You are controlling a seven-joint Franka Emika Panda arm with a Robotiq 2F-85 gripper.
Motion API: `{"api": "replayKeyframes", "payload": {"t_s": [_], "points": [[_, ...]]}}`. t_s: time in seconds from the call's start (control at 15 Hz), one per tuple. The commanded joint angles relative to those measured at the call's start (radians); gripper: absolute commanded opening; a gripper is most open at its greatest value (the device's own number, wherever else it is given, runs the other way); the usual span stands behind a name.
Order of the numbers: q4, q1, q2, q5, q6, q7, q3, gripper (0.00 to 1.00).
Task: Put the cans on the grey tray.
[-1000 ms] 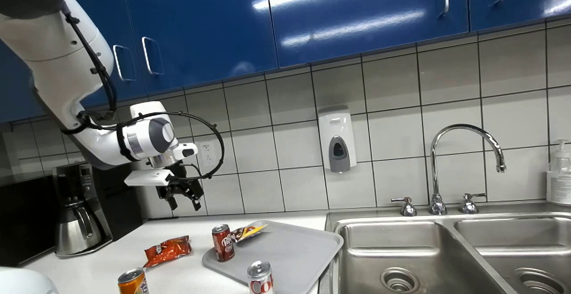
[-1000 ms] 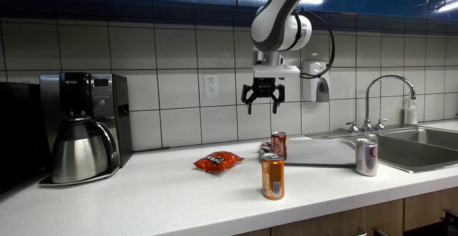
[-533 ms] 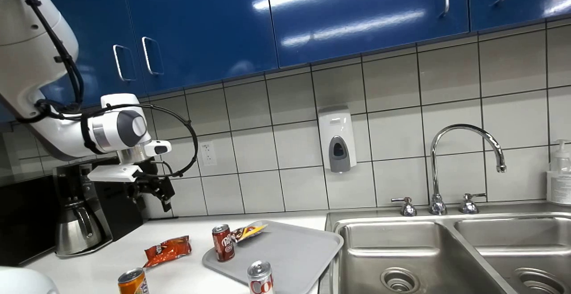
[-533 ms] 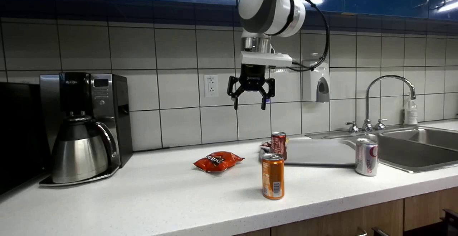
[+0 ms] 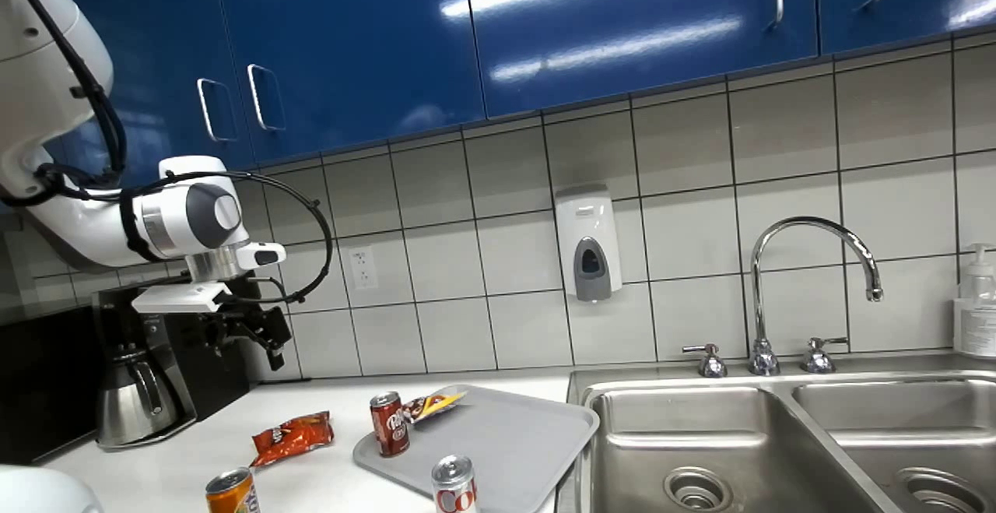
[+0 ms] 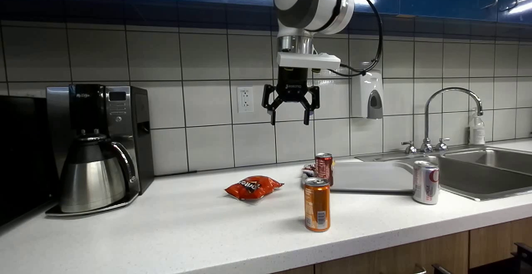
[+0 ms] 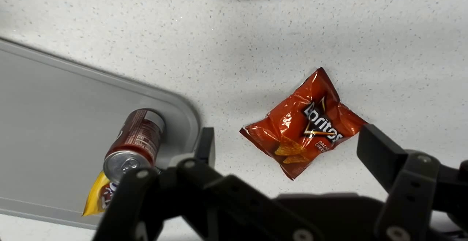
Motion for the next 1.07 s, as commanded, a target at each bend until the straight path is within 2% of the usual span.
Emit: {"api": "replayKeyframes", "payload": {"t_s": [0.0, 0.27, 0.8, 1.0], "points": [[0.001, -0.014, -0.001, 0.003, -0.003, -0.003, 0.013, 1.00], [0.012, -0.010, 0.009, -0.013, -0.016, 0.014, 0.021, 1.00], [0.003, 0.009, 0.058, -0.217, -0.024, 0.245, 0.068, 1.00], [-0.005, 0.016, 0.080, -0.240, -0.029, 0.292, 0.063, 1.00]]}}
